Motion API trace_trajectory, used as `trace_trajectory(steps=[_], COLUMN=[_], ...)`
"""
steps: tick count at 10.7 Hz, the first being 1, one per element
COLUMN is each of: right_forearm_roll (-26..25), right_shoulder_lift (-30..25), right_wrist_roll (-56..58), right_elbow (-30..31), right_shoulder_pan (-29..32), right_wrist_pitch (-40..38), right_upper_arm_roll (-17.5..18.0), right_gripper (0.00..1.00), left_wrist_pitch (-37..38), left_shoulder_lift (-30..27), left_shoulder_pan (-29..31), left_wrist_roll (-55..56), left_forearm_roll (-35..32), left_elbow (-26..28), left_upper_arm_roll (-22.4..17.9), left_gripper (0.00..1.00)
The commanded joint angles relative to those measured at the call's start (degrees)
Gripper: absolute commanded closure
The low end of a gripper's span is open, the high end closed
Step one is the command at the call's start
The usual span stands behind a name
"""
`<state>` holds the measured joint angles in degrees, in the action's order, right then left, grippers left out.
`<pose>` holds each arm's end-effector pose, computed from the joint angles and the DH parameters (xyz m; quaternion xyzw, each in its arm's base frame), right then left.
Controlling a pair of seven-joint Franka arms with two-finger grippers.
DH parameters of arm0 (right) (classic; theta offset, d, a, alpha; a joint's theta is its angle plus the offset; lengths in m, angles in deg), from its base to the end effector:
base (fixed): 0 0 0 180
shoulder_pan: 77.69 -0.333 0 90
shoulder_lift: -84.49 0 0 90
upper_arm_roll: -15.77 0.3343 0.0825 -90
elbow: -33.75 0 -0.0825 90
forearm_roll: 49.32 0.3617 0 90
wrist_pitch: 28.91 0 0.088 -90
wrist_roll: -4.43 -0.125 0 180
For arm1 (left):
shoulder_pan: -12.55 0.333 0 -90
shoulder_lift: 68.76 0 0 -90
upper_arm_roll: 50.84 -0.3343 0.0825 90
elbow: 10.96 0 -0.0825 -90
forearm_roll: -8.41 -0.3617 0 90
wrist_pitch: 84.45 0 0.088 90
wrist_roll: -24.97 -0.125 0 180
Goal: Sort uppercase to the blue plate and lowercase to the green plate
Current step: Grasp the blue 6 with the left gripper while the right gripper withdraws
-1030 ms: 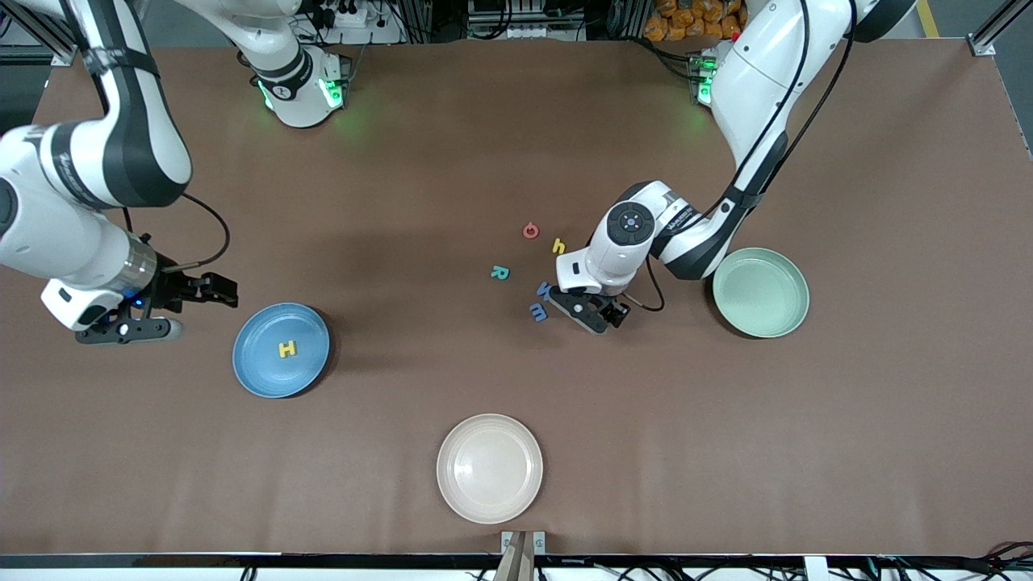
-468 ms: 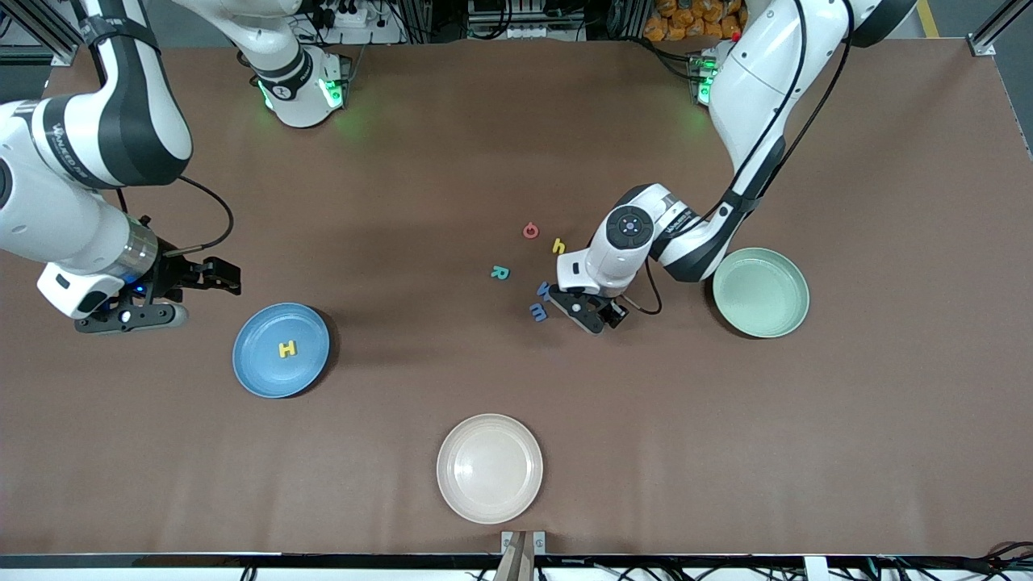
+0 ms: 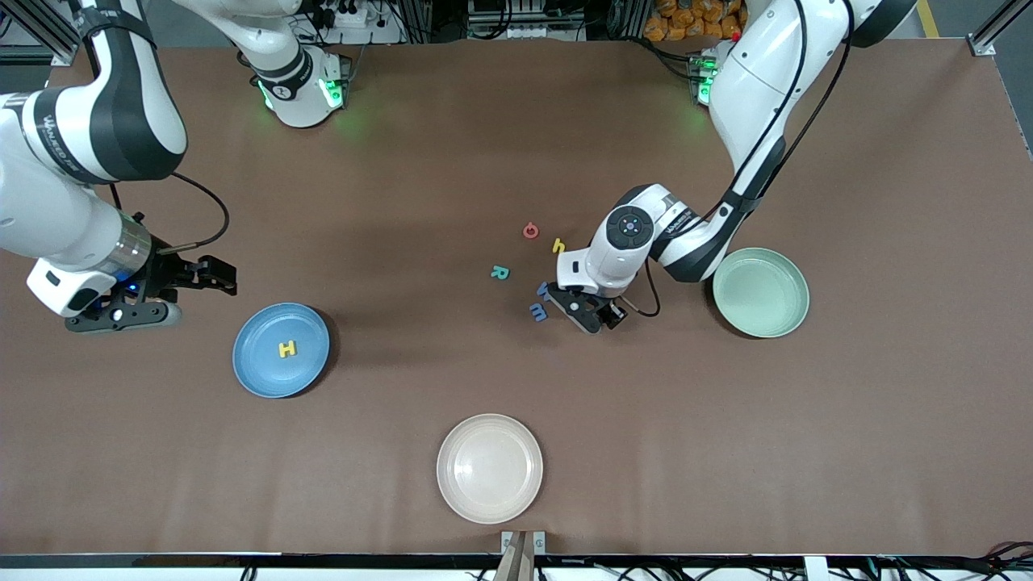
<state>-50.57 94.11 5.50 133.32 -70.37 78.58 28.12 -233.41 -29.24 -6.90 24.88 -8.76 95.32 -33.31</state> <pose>0.5881 0.0426 0.4824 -0.9984 -0.0554 0.0131 0.0071 0.5231 -0.3803 0.1838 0.9155 -0.3989 0.0446 0.0274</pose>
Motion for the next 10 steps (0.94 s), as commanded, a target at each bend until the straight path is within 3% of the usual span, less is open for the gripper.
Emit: trace_trajectory(steps=[1, 10], right_forearm_roll=[0.73, 0.73], right_shoulder_lift=[-0.57, -0.48], right_wrist_roll=[0.25, 0.16], right_elbow=[-0.43, -0.60], right_shoulder_pan=[0.06, 0.06], right_wrist_pitch=[-0.96, -0.87], right_upper_arm_roll=[0.05, 0.05], right_gripper=[0.00, 0.00], left_wrist_pitch=[-0.29, -0.20], left_shoulder_lift=[1.44, 2.06], left_shoulder_pan=[-0.06, -0.68], left_wrist_roll=[-0.96, -1.49], left_forearm_roll=[-1.64, -1.73], left_elbow=[-1.78, -2.49], left_upper_arm_roll=[-0.03, -0.03], left_gripper=[0.23, 0.26])
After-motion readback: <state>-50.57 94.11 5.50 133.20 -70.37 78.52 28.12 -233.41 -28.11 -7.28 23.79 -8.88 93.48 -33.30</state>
